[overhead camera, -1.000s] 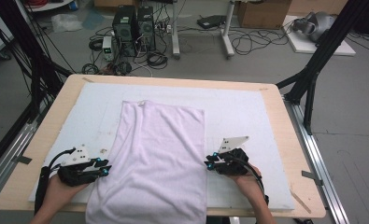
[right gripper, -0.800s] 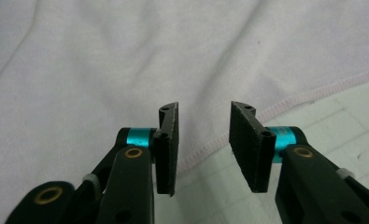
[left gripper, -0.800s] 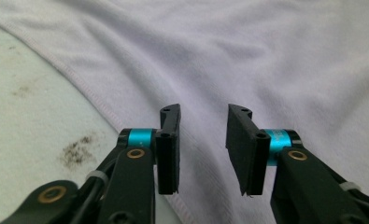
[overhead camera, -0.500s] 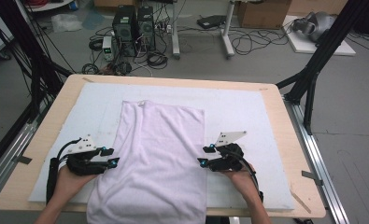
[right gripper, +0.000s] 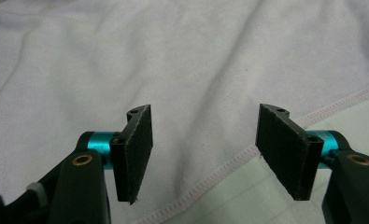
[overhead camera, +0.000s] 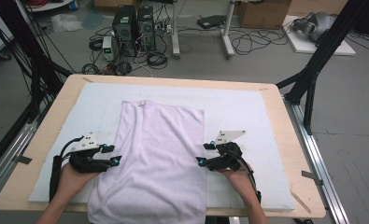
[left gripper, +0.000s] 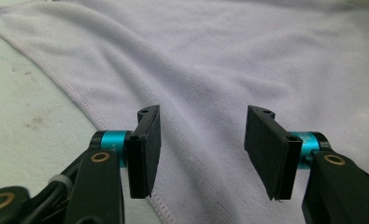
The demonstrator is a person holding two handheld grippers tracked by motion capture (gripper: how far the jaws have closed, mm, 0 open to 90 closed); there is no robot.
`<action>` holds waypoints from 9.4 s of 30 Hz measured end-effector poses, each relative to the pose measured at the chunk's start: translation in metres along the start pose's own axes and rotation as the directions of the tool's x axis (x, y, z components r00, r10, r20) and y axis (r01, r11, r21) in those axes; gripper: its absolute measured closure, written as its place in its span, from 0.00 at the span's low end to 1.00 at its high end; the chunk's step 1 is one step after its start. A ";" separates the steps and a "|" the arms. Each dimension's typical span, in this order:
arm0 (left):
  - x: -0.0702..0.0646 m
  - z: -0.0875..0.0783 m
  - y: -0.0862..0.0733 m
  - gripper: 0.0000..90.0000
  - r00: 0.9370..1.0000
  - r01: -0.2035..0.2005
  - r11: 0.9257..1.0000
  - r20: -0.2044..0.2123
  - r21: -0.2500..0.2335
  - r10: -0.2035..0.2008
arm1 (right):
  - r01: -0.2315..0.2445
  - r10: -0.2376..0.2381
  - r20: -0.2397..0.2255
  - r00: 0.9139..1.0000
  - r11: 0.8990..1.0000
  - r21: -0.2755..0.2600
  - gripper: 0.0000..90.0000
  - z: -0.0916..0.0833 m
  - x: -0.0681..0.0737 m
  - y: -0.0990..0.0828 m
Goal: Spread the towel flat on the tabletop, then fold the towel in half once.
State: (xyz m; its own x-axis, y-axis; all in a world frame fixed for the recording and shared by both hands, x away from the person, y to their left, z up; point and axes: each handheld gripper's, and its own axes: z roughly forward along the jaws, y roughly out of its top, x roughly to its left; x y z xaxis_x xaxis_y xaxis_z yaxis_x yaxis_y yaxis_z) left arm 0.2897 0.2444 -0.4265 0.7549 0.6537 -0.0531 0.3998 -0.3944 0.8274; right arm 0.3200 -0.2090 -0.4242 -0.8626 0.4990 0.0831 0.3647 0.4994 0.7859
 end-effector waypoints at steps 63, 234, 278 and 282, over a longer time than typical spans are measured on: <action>0.117 0.064 0.088 0.68 0.999 0.042 0.996 -0.023 0.082 -0.040 | -0.025 0.014 0.095 0.995 0.994 0.110 0.51 0.043 -0.111 0.083; 0.062 0.045 0.084 0.96 0.998 -0.007 0.999 -0.068 0.045 0.010 | -0.054 0.020 0.178 0.984 0.980 0.190 0.96 -0.028 -0.090 0.035; 0.046 0.043 0.031 0.66 0.995 -0.073 0.996 0.069 0.047 0.070 | -0.021 0.018 0.023 1.000 0.991 0.131 0.65 -0.002 -0.055 0.013; 0.041 0.054 0.026 0.71 0.993 -0.099 0.989 0.078 0.110 0.091 | -0.007 0.000 0.037 0.999 0.984 0.176 0.65 0.006 -0.055 0.011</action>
State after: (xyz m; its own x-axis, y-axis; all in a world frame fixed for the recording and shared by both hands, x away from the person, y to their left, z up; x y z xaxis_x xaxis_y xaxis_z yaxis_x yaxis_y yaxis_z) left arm 0.3595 0.2265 -0.4367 0.8264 0.5627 -0.0211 0.3778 -0.5263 0.7617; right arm 0.3737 -0.2264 -0.4238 -0.8488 0.5252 0.0605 0.4267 0.6131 0.6649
